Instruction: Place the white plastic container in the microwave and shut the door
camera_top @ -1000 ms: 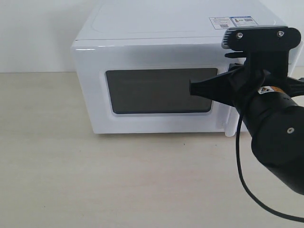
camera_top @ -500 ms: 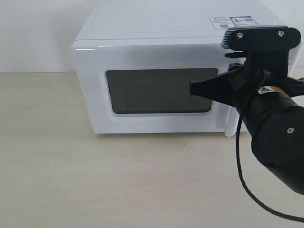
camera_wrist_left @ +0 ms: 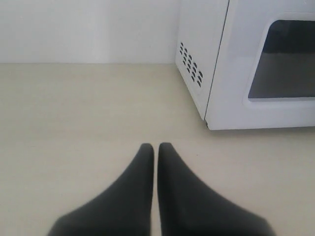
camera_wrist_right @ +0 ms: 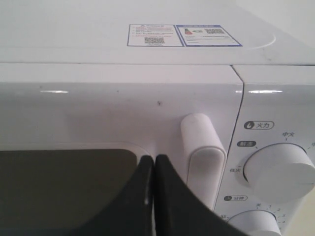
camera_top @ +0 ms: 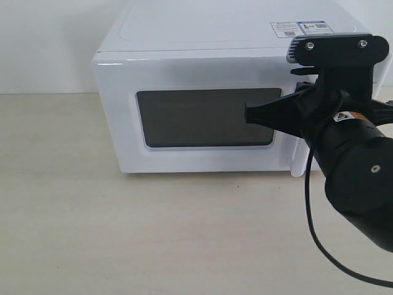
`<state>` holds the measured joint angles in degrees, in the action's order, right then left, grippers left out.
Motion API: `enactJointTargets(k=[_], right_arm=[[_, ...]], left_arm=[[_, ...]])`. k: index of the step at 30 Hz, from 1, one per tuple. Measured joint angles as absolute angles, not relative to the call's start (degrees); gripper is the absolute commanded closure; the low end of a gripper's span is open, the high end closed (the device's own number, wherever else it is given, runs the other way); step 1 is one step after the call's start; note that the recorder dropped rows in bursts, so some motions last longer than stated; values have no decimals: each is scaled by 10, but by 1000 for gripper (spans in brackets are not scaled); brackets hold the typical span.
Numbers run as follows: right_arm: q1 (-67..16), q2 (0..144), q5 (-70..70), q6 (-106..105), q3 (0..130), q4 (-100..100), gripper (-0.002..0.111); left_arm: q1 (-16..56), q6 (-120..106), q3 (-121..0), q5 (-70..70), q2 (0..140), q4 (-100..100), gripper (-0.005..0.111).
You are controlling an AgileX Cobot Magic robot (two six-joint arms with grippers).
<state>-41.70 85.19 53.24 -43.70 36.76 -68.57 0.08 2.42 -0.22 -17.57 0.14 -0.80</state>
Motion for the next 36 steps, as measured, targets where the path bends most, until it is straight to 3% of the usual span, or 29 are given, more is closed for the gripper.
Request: enactJointTargets(k=[22,31,36], right_arm=[[-417,822,525,-482,368,-733,108],[-416,650,407,-535,360,-804,108],[-350,527,314,-540,309,-811,108]], left_arm=[[1,24,-2,-176,1,-8,103],[1,24,-2,-176,1,-8,103],[1,24,-2,-176,1,-8,103]])
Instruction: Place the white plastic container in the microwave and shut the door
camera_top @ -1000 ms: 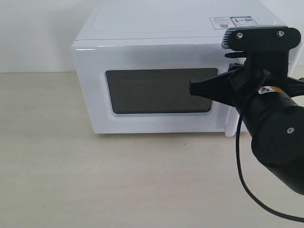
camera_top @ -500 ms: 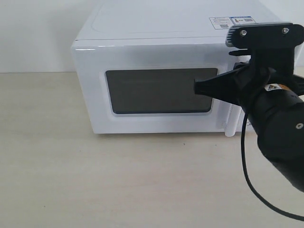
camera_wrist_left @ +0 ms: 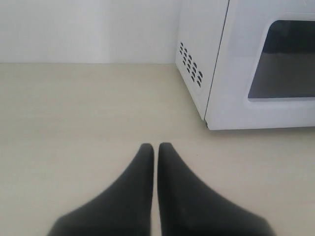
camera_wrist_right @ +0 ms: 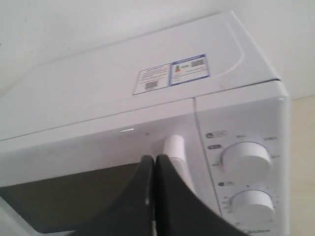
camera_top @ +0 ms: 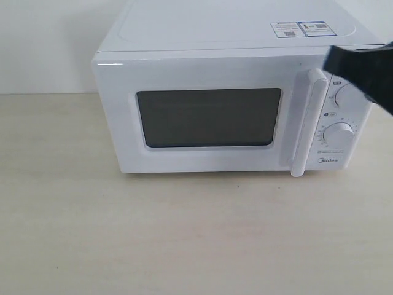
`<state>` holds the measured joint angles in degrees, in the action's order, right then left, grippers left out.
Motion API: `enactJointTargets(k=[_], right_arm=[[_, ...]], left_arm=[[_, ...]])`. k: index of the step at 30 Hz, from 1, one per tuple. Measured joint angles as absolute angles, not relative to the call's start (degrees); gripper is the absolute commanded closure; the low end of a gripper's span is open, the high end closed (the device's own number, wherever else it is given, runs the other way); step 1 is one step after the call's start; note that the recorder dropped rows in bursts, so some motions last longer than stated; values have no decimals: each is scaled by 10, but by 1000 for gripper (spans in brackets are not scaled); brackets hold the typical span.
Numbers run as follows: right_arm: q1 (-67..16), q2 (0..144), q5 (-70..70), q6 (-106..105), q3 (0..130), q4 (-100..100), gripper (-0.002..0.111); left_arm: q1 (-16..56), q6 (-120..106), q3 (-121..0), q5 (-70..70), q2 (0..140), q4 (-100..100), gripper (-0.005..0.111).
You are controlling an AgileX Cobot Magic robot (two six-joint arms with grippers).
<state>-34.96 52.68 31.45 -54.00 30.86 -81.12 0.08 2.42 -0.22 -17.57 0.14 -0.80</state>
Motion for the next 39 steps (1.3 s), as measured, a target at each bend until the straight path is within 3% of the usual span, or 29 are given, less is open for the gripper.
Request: enactJointTargets(k=[9,13,24,39], right_arm=[[-134,294,255,-477,163,-815,108],[-85,194,253,-469,100,-815,108],[-69,13,244,-471,4,-800,108],[-69,2,183,-509,4,-799,108]], left_arm=[[1,25,-2,-176,1,-8,103],[1,25,-2,-176,1,-8,103],[1,25,-2,-176,1,-8,103],[1,25,-2,-176,1,-8,103]])
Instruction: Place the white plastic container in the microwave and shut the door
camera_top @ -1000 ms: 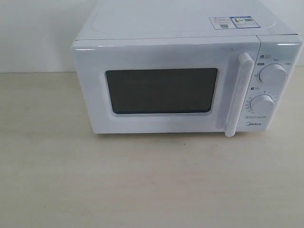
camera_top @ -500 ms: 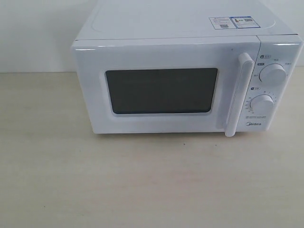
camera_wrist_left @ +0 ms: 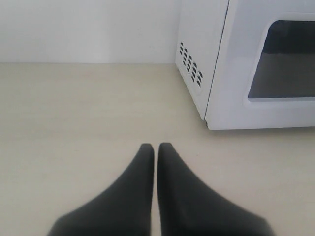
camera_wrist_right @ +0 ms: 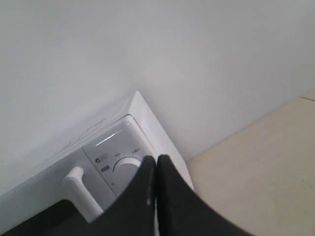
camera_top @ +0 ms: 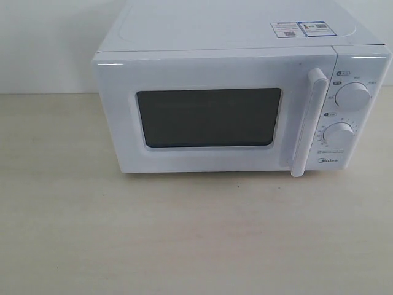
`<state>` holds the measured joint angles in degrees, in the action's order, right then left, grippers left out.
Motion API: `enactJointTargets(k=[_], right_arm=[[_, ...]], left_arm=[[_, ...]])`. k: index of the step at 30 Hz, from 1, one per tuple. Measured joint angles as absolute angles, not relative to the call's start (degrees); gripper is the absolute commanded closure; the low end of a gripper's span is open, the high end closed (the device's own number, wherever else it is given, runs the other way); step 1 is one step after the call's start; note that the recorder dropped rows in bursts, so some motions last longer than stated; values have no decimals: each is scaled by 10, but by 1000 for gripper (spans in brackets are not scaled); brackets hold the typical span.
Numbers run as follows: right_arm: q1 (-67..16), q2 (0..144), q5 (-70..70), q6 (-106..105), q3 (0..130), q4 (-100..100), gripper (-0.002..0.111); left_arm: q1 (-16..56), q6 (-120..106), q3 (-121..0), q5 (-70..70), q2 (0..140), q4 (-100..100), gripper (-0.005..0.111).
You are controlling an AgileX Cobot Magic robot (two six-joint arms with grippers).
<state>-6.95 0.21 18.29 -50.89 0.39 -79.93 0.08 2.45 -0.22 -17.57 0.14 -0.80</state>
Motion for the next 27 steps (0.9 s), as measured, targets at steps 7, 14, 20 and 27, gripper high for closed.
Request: enactJointTargets(k=[7,14,20,27], right_arm=[[-69,2,119,-493,3,-666,108],[-69,2,16,-169,3,-218,108],[-65,2,-86,-25,3,-10,108],[-58,2,-199,-13,3,13,108]], left_arm=[[1,25,-2,-176,1,-8,103],[1,25,-2,-176,1,-8,103],[1,25,-2,-176,1,-8,103],[1,25,-2,-176,1,-8,103]])
